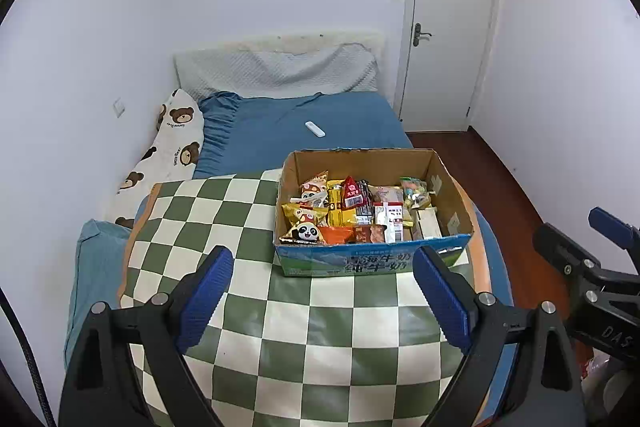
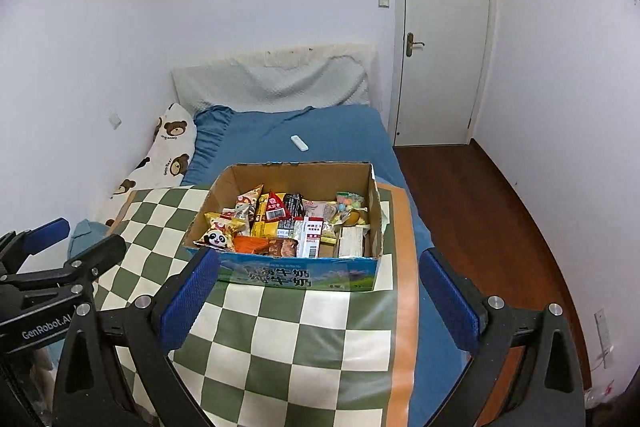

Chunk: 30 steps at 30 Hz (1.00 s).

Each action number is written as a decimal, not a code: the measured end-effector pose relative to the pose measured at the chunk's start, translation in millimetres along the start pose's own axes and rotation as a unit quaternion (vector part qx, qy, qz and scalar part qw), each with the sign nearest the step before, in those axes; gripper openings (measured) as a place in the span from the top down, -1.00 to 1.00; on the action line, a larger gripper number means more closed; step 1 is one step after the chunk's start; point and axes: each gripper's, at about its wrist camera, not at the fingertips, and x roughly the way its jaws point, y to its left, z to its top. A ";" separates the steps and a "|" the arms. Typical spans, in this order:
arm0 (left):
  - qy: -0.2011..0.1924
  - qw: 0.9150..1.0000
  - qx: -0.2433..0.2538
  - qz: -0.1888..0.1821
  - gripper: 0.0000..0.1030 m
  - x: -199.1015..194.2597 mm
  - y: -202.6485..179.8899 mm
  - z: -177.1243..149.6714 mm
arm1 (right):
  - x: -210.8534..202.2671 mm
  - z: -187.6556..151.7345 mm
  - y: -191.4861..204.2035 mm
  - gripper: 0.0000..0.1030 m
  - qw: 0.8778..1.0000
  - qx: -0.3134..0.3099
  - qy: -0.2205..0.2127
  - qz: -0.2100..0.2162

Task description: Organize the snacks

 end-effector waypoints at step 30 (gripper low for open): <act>0.009 1.000 -0.008 0.020 -1.00 67.0 -4.1 13.4 | 65.8 4.2 -14.4 -1.00 0.999 0.024 0.015 -0.037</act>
